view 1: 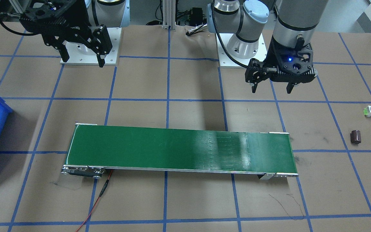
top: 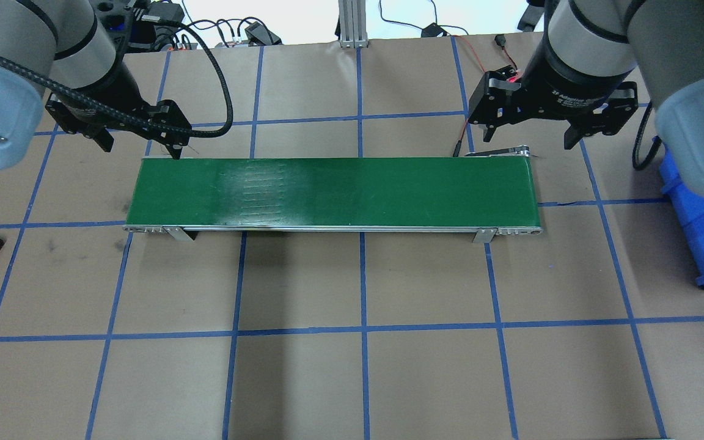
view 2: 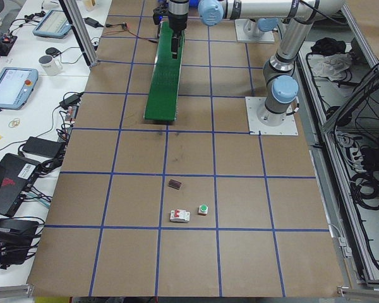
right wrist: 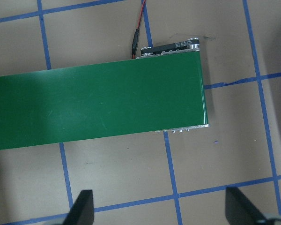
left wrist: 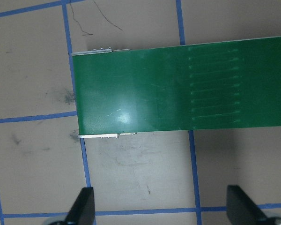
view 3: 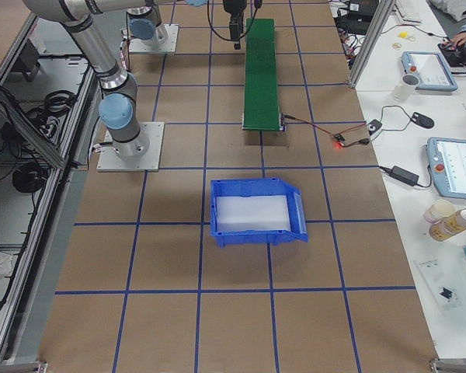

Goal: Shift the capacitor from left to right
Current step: 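Move the left gripper outward and down toward the brown capacitor on the table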

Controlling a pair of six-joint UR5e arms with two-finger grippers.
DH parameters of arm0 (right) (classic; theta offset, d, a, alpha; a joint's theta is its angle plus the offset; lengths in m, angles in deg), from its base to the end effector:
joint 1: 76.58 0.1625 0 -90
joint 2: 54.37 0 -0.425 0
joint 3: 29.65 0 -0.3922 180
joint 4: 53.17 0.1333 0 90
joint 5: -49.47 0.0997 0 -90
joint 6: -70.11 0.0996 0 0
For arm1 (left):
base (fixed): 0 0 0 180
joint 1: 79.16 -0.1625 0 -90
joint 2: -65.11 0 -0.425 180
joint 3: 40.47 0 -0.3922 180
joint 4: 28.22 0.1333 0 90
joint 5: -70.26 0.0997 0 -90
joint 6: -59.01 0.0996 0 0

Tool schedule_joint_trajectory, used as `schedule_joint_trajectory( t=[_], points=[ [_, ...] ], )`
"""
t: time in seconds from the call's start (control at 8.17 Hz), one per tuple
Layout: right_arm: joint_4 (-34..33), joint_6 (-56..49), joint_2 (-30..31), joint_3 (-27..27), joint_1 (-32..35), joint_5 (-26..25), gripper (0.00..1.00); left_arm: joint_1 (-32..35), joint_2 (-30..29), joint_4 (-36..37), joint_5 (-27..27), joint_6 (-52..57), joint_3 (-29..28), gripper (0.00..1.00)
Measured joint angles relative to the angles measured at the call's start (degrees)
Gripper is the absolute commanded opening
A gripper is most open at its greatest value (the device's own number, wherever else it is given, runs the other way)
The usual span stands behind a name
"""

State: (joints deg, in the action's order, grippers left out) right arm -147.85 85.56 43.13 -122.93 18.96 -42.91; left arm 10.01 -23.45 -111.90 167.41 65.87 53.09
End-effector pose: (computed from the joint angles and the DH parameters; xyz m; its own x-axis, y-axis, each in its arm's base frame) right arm 0.1720 -0.4350 0.5298 -0.9845 0.1752 -0.0017 0.1732 0.9718 -0.1600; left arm -0.1138 -0.4896 0.4816 -0.9866 0.0958 -0.1320 0.1041 0.9929 -0.0579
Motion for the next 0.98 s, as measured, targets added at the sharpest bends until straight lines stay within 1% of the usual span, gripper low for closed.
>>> schedule_joint_trajectory(
  t=[0.24,0.49,0.61,0.86,0.98],
  points=[
    [-0.2,0.1,0.0,-0.2,-0.7,0.0,1.00,-0.2,0.0,0.0,-1.0,0.4,-0.1,1.00],
    [-0.2,0.1,0.1,-0.3,-0.9,0.0,1.00,-3.0,-0.3,0.4,-1.4,2.8,-0.1,1.00],
    [-0.1,0.1,0.1,-0.3,-0.9,0.0,1.00,-6.5,-0.9,1.0,-1.5,6.3,0.1,1.00],
    [-0.1,0.1,0.1,-0.4,-0.9,0.1,1.00,-16.2,-3.2,3.6,-1.8,16.9,0.3,1.00],
    [-0.2,0.1,0.0,-0.4,-0.9,0.1,1.00,-20.9,-5.0,4.8,-3.2,23.1,0.4,1.00]
  ],
)
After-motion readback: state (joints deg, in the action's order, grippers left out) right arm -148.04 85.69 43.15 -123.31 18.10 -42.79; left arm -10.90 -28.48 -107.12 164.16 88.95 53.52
